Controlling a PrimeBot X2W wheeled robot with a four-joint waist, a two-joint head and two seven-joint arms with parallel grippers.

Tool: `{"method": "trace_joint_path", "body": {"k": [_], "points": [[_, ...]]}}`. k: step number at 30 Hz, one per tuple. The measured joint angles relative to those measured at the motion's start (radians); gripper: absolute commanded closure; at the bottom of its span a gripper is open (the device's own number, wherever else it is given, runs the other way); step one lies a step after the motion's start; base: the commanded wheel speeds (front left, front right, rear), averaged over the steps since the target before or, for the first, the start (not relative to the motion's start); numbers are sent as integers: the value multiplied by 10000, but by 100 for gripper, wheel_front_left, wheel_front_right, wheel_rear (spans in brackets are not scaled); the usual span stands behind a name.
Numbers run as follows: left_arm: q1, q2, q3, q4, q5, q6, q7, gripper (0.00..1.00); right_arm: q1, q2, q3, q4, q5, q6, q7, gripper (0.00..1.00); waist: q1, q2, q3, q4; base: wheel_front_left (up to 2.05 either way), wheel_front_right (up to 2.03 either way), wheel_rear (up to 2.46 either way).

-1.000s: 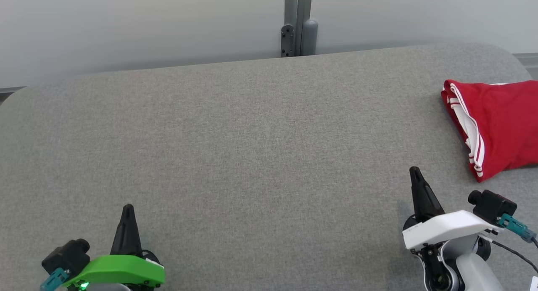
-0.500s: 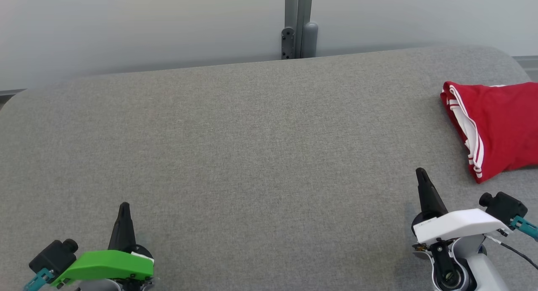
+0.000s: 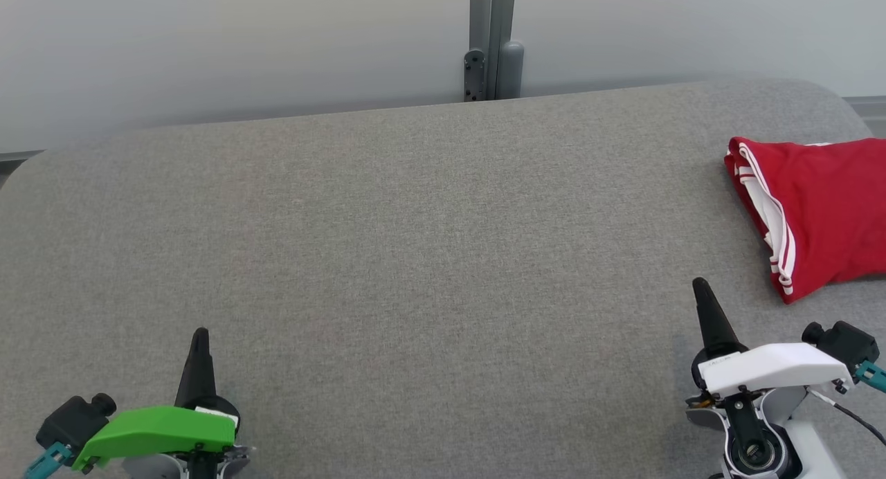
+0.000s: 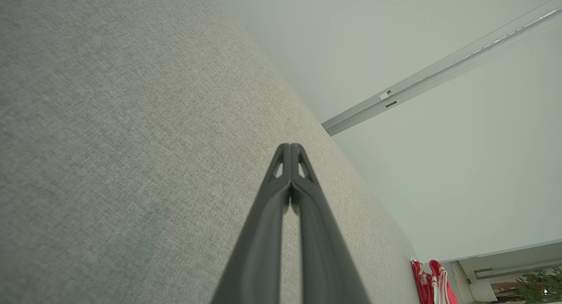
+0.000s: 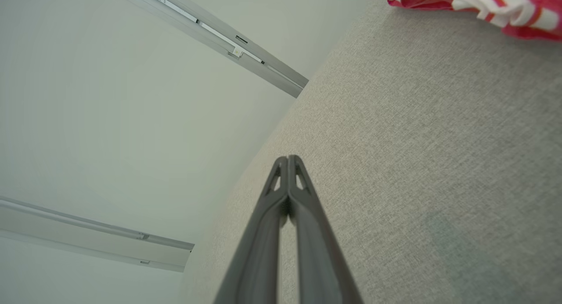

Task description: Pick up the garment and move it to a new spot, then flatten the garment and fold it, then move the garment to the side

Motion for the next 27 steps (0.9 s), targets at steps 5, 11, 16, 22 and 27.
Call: {"method": "trace_joint_path", "body": {"k": [5,11,16,22,27], "points": [[-68,0,67,10,-543,-48,140,100,9,-6,-79,-15,529,-4,128,100,0,0,-28,3,0,0,0],[-131,0,153,31,-1149,-136,288,100,21,-12,-178,-36,1137,-4,305,100,0,0,-64,7,0,0,0],[-183,0,232,42,-1657,-205,449,100,25,-13,-253,-48,1613,-4,439,100,0,0,-92,10,0,0,0],[-223,-2,313,54,-2201,-259,575,100,28,-13,-339,-63,2140,-6,579,100,0,0,-127,13,0,0,0],[-300,-2,368,65,-2608,-303,713,100,30,-13,-414,-79,2545,-6,706,100,0,0,-155,16,0,0,0]]}}
